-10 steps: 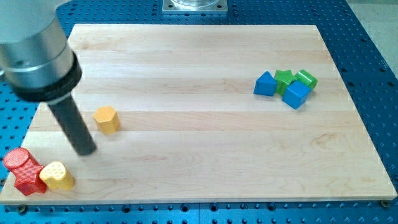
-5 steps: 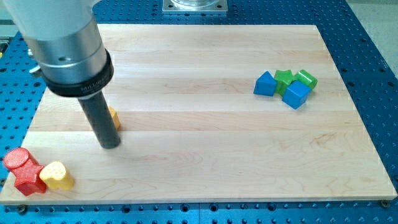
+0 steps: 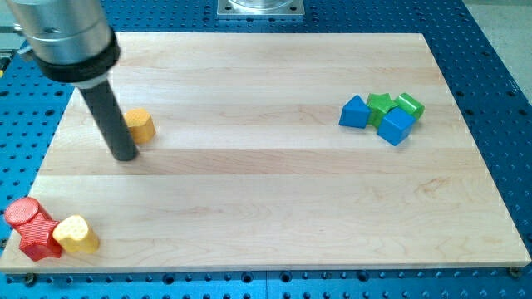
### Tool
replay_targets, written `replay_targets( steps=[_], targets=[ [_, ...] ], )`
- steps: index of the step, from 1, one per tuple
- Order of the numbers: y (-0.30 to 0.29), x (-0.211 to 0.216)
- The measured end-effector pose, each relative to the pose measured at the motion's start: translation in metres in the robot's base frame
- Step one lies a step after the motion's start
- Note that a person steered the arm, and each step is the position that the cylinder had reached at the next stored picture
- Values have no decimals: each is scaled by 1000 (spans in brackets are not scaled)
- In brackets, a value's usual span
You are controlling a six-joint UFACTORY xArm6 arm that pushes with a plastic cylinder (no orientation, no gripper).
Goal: Place the yellow hexagon at the center left side of the board
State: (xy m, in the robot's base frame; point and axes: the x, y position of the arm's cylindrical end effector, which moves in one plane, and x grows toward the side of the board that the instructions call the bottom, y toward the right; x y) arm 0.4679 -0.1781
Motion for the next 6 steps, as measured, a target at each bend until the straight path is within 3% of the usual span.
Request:
replay_targets(
  steps=[1,2,3,4,5,6],
  targets=[
    [5,-43],
    [20,-55],
    [84,-80],
    [34,-102],
    [-27,-88],
    [-16,-91]
  ],
)
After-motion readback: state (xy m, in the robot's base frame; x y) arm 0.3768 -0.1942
